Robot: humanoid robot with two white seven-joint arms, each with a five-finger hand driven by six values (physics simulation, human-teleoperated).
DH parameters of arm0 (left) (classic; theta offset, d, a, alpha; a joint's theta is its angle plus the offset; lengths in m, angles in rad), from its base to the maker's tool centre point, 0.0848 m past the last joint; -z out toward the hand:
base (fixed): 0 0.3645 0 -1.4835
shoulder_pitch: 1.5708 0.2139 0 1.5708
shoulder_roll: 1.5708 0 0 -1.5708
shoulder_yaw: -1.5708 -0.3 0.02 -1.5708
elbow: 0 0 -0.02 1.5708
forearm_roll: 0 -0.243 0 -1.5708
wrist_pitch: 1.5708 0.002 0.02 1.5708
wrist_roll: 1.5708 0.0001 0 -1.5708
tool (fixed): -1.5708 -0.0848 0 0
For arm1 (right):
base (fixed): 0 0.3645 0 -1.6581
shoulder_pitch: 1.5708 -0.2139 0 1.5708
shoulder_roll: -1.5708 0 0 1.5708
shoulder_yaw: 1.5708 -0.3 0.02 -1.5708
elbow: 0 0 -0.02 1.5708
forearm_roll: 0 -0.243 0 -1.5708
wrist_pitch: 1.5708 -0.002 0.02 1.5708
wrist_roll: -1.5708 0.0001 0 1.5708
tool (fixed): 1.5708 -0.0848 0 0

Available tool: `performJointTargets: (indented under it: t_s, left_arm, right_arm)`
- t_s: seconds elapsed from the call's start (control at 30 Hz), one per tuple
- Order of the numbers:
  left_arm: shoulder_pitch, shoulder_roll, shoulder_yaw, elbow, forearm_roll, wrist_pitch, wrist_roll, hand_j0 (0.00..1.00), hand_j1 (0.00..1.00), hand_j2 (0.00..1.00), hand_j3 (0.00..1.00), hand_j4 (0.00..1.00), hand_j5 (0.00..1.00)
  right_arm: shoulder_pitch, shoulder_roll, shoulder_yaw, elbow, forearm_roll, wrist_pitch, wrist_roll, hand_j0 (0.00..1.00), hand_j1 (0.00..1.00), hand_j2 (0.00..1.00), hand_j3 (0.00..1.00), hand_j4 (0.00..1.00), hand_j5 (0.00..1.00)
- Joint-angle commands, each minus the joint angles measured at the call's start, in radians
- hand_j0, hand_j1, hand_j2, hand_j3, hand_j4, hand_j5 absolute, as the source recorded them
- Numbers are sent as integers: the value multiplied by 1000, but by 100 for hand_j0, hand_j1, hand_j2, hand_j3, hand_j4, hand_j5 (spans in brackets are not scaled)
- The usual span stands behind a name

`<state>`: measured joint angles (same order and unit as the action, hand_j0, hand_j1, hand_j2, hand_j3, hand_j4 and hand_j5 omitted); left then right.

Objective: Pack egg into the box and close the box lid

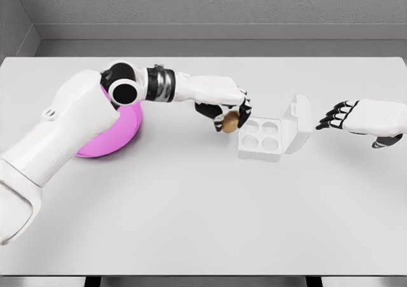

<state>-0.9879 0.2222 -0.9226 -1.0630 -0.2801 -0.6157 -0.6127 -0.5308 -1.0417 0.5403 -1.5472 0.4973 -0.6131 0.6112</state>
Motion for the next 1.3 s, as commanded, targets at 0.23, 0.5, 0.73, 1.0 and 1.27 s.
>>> performJointTargets:
  t_s: [0.23, 0.5, 0.73, 1.0, 1.27]
  left_arm:
    - [-11, -66, 1, 41, -5, 5, 2, 33, 33, 33, 33, 33, 33]
    - [-52, 26, 5, 34, 76, 5, 2, 100, 100, 100, 100, 100, 100]
    - [-58, 244, 18, 34, 157, 5, 2, 100, 100, 100, 100, 100, 100]
    - [-54, 270, 47, 29, 160, 5, 2, 100, 100, 100, 100, 100, 100]
    - [-52, 270, 48, 28, 160, 5, 2, 100, 100, 100, 100, 100, 100]
  right_arm:
    - [-6, -3, -2, -5, -5, 2, 0, 100, 100, 100, 100, 100, 100]
    - [-8, -1, -2, -25, -8, 2, 0, 100, 100, 100, 100, 100, 100]
    - [-8, 3, 0, -30, -8, 2, 0, 100, 100, 100, 100, 100, 100]
    - [-9, 15, 1, -40, -6, 2, 0, 100, 100, 100, 100, 100, 100]
    - [-9, 23, 0, -134, -14, 2, 0, 100, 100, 100, 100, 100, 100]
